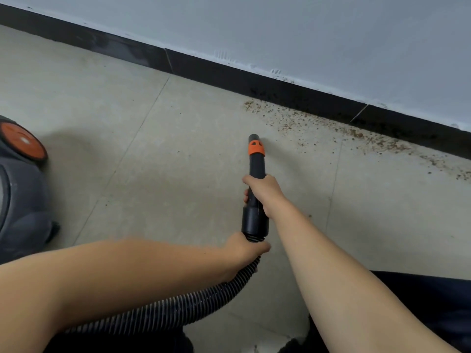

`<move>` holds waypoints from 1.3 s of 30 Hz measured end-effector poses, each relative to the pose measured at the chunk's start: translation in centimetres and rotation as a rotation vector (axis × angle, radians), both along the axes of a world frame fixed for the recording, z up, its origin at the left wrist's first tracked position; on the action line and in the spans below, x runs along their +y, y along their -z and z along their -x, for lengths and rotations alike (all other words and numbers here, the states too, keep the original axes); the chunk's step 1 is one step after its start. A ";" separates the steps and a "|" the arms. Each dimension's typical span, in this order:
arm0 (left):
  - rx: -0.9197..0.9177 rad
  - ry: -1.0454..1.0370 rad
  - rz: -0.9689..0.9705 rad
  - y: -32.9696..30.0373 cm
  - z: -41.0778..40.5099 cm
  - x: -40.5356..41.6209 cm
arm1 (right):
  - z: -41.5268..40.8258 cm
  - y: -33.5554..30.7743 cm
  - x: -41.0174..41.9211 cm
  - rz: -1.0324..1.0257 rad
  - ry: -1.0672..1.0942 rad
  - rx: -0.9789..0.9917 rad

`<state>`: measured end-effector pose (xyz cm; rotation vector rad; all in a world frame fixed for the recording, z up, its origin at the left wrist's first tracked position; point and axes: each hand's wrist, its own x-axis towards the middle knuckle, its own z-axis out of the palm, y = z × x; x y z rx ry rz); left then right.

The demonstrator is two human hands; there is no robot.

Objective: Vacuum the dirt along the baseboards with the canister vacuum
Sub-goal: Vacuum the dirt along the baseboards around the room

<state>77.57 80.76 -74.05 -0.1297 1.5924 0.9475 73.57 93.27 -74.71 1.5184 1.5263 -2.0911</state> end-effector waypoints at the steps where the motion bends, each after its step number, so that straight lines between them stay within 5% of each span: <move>1: -0.003 0.013 -0.002 0.0 -0.4 0.0 | -0.4 0.0 0.0 0.002 -0.003 -0.001; 12: 0.026 0.252 -0.028 -0.4 -1.0 2.4 | -4.7 0.3 3.3 -0.137 0.359 -0.111; 21: 0.052 0.033 -0.006 0.4 -1.2 1.0 | -1.6 -0.2 1.3 0.017 0.091 0.001; 33: 0.089 0.206 -0.020 1.0 0.6 4.3 | -3.2 1.0 5.4 -0.062 0.510 -0.065; 39: 0.060 0.015 -0.012 0.8 0.6 3.5 | 0.4 0.2 4.0 -0.024 0.174 -0.028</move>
